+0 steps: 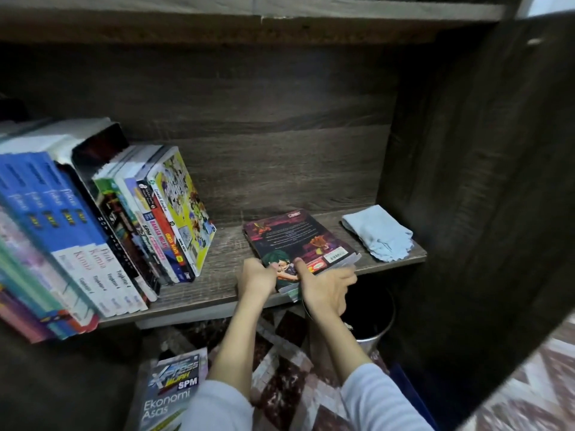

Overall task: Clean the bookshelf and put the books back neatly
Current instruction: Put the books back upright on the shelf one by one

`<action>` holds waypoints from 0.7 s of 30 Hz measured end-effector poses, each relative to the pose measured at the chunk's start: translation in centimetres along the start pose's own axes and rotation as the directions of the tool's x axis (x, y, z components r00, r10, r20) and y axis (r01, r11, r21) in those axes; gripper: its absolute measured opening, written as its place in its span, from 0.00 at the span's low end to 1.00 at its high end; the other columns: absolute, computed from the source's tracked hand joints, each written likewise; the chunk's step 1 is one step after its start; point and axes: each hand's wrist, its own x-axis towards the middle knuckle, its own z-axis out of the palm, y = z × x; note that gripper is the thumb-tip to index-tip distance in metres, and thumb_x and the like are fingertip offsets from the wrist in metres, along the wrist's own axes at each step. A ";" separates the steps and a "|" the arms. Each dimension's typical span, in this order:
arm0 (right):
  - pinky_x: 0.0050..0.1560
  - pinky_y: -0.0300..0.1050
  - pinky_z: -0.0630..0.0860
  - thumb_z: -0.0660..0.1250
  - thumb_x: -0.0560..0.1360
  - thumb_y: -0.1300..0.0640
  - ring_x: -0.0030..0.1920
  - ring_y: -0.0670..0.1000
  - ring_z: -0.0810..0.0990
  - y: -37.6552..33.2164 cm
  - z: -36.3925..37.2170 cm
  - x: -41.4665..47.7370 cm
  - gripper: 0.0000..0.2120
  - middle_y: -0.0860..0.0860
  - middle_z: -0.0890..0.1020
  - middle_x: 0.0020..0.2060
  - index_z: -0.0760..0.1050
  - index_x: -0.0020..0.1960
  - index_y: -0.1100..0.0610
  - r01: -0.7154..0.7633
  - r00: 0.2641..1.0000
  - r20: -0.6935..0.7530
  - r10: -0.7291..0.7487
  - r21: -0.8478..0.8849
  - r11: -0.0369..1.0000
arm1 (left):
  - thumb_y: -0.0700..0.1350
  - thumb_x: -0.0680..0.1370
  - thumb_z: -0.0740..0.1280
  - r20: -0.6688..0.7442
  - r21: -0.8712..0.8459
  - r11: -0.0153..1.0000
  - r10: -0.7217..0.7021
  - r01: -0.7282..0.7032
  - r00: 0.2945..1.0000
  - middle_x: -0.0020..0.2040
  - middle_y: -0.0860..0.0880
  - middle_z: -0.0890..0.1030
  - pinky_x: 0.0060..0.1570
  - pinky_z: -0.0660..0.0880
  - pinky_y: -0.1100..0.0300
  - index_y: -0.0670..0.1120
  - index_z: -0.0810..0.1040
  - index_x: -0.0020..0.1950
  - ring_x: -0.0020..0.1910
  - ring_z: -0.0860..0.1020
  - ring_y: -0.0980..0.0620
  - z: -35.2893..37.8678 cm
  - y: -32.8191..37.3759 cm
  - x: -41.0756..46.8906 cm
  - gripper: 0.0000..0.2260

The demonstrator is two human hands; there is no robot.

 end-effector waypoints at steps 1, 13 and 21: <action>0.60 0.53 0.68 0.71 0.64 0.34 0.66 0.61 0.66 0.2 -0.2 0.2 0.57 0.59 0.60 0.67 0.42 0.75 0.63 -0.008 1.000 -0.016 0.007 -0.042 0.999 | 0.46 0.75 0.69 0.003 0.032 0.999 0.009 -0.009 1.000 0.46 0.38 0.83 0.48 0.79 0.49 0.43 0.78 0.40 0.45 0.82 0.39 -0.1 0.3 -0.3 0.08; 0.70 0.56 0.55 0.60 0.66 0.26 0.73 0.57 0.55 -1.7 -1.8 2.1 0.52 0.59 0.60 0.73 0.57 0.73 0.65 0.253 0.964 0.089 -0.250 -0.597 0.762 | 0.45 0.80 0.61 0.020 0.242 0.965 0.100 -0.101 0.995 0.55 0.38 0.79 0.46 0.69 0.56 0.38 0.77 0.59 0.55 0.76 0.39 0.1 -0.2 -0.3 0.13; 0.63 0.50 0.67 0.72 0.64 0.35 0.65 0.60 0.70 -3.0 -1.8 3.3 0.39 0.60 0.74 0.62 0.72 0.63 0.62 0.159 0.987 0.060 -0.147 -0.396 0.904 | 0.44 0.82 0.54 -0.140 0.376 0.922 0.160 -0.098 0.977 0.59 0.39 0.75 0.50 0.71 0.51 0.39 0.73 0.60 0.57 0.75 0.39 -0.3 -0.4 -1.2 0.13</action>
